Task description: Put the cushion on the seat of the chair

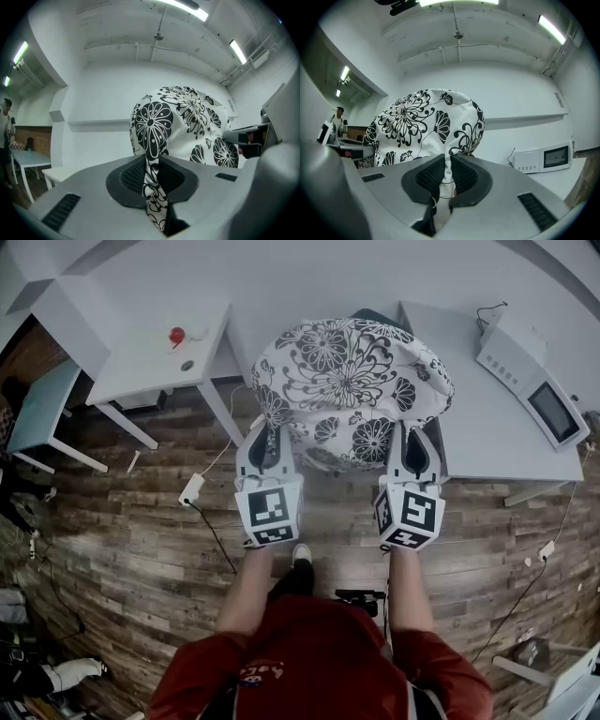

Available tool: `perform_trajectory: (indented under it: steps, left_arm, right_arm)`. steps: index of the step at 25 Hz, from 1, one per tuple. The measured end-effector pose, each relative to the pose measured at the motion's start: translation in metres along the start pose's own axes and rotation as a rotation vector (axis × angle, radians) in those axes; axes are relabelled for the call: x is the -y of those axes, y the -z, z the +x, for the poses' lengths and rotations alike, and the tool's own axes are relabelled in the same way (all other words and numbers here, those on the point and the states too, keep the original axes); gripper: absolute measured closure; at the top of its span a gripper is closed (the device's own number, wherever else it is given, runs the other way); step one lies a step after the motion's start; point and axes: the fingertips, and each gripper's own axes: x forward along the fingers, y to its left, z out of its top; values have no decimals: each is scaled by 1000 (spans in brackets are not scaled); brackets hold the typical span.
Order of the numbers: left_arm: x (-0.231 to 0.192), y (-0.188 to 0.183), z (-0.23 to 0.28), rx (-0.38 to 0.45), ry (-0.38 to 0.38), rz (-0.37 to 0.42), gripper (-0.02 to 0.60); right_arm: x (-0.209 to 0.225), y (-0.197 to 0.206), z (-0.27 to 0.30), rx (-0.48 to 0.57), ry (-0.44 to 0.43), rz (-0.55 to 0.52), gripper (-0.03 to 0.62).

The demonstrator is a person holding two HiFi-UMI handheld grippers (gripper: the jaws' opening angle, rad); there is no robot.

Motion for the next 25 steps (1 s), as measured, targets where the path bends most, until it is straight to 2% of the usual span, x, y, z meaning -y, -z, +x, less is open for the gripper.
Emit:
perform_trajectory:
  steps: [14,19,25]
  left_arm:
    - [-2,7,11,50,50,-22,529]
    - [2,8,17,60,99,-19,529]
    - [-3,1,2,10,34,-12,529]
  right_arm:
    - [-3,5,0,23,56,-40,548]
    - [1,7,-8,39,107,-32,548]
    - [-4,2,-5,-3,39,-14,548]
